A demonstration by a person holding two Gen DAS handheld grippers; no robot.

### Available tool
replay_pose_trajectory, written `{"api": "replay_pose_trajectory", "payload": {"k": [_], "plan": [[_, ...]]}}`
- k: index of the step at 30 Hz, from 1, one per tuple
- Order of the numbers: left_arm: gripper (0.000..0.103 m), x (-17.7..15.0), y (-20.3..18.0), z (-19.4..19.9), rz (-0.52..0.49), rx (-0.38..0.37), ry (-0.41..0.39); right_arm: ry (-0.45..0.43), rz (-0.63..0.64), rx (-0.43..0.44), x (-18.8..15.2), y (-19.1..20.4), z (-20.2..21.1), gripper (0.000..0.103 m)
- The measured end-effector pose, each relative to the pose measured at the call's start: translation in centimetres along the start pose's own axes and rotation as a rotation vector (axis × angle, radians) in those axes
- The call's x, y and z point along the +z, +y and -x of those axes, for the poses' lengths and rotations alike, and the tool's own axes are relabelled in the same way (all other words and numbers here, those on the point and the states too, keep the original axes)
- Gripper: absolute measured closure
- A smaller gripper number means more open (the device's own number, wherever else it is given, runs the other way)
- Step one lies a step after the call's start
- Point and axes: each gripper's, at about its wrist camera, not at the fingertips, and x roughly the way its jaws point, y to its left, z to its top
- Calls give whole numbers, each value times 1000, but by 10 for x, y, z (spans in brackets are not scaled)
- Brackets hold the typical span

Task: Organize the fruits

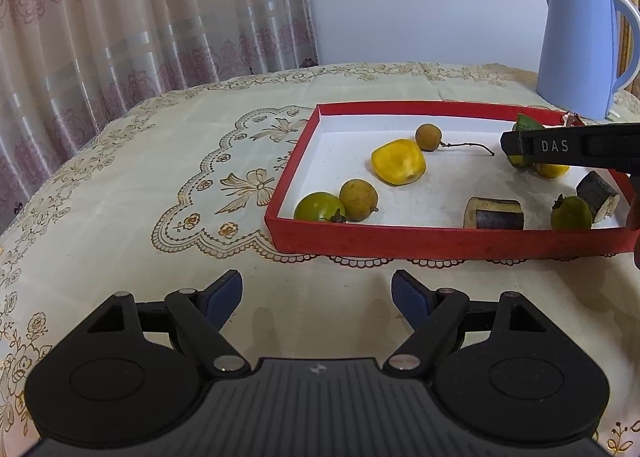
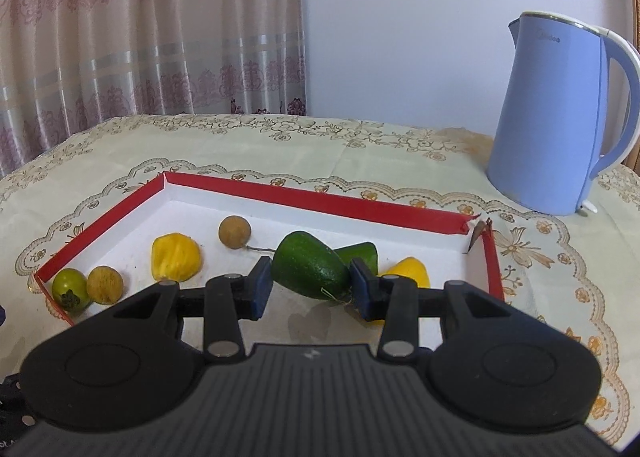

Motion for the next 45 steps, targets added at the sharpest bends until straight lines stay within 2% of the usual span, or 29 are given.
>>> {"api": "replay_pose_trajectory", "payload": {"k": [9,14,28,29,32,36,40,45], "plan": [[21,0,-3,-1,-14,7,3,-20,-4,-8,0,-2,3,64],[16,0,-4,0,-17,11,-3,-48,-36,-20,2,-7,7,64],[16,-1,-5,1,-21,13,-4,-44,-19,-23,0,-2,4,64],[16,-1,-5,1,-21,14,-4,-45,-17,-26,0,-2,4,63],[16,-1,-4,2,-20,15,-5,-45,-14,-35,-1,-2,3,48],[16,-1,-3,3,-17,15,-7,-62,-28,-34,6,-5,14,42],[16,1,-2,7,-6,15,-13,-123,6,-48,12,-2,47,28],[16,1,1,8,15,-5,-3,-175,74,-79,-2,8,93,13]]}}
